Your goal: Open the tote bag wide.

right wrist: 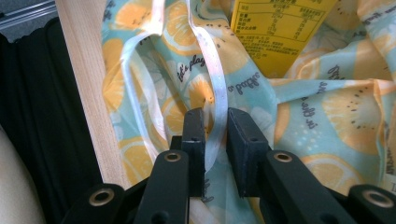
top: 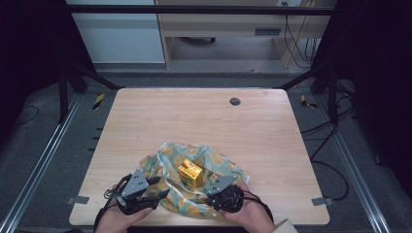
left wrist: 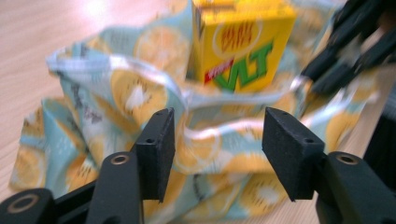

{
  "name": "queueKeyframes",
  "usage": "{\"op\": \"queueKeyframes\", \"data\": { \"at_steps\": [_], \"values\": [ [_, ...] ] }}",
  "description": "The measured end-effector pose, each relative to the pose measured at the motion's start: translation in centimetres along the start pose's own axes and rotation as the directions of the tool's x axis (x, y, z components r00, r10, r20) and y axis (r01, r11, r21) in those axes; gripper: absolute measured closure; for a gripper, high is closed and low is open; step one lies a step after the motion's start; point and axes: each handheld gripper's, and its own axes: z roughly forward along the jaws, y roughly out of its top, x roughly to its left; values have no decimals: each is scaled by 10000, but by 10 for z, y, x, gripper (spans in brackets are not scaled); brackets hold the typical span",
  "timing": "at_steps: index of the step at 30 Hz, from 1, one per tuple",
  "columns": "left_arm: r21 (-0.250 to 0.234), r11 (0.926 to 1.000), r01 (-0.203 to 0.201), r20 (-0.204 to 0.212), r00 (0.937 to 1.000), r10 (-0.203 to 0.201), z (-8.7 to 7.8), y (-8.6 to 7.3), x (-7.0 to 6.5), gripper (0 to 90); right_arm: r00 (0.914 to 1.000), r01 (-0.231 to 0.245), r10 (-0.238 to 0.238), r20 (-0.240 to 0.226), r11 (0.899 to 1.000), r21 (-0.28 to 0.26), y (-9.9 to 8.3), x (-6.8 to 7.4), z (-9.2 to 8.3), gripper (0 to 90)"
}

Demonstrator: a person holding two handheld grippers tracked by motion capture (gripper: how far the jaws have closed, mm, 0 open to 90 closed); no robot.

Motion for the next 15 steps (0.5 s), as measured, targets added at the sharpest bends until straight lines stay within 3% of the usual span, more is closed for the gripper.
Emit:
{"op": "queueKeyframes", "data": {
  "at_steps": [2,4,8,12,15],
  "values": [
    [-219,9997,-87,-193,9998,83,-1,3,-2,416,10000,3,-3,0,10000,1,0,0,1,769],
    [-521,9986,134,-562,9983,-164,-1,8,-1,381,10000,-23,23,-18,10000,1,-1,0,1,765],
    [-726,9973,126,-1520,9881,-235,3,13,5,329,10000,3,-3,11,10000,0,0,1,1,758],
    [-585,9975,389,-2144,9754,-506,17,15,12,265,10000,24,-24,-14,10000,-46,0,1,1,747],
    [-169,9971,744,-2073,9753,-763,30,12,18,233,10000,88,-88,-7,10000,-40,1,2,0,739]
  ]
}}
